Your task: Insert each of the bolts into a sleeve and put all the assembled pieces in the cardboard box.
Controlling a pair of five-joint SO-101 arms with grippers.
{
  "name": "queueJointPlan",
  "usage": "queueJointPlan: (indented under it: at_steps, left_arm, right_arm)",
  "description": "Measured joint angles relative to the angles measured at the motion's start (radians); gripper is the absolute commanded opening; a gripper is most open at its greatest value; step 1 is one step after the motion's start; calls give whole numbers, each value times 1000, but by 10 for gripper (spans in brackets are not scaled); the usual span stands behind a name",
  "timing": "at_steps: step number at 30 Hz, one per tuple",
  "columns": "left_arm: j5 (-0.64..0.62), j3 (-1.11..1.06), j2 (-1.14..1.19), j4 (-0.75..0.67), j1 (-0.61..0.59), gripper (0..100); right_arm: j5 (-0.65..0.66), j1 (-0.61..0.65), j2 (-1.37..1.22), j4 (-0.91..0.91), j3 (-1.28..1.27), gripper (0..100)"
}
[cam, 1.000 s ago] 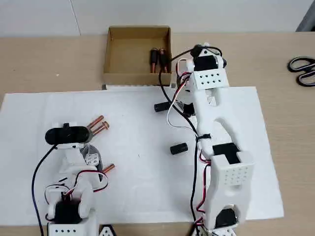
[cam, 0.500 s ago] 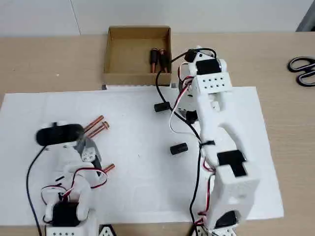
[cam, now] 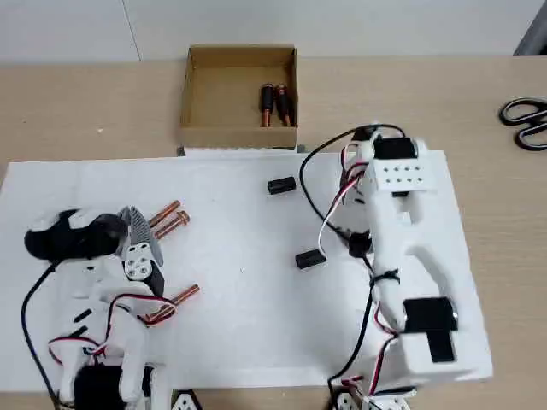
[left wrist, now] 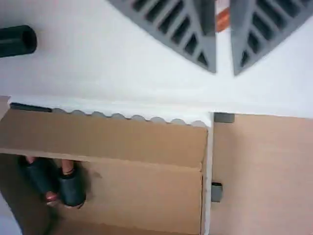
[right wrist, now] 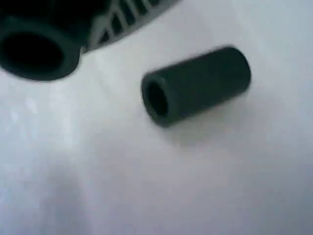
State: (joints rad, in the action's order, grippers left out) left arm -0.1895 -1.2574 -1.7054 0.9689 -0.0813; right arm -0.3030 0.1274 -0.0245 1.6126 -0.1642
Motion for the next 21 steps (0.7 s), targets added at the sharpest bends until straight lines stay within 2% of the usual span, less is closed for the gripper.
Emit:
queueJointPlan:
  at_steps: [7, 10, 15, 18, 21]
  left_arm:
    - [18, 388, 425, 31, 3, 7]
    - [20, 605, 646, 141, 46, 7]
    - [21, 918, 971, 405, 130, 7]
    - [25, 1007, 1132, 511, 153, 7]
    - [114, 1030, 1269, 551, 161, 7]
  right_arm:
    - [54, -3, 160, -55, -170, 2]
    - [54, -3, 221, -106, -242, 2]
    - [54, -3, 328, -133, -336, 2]
    - [55, -28, 388, -137, -390, 2]
    - [57, -83, 442, -137, -431, 2]
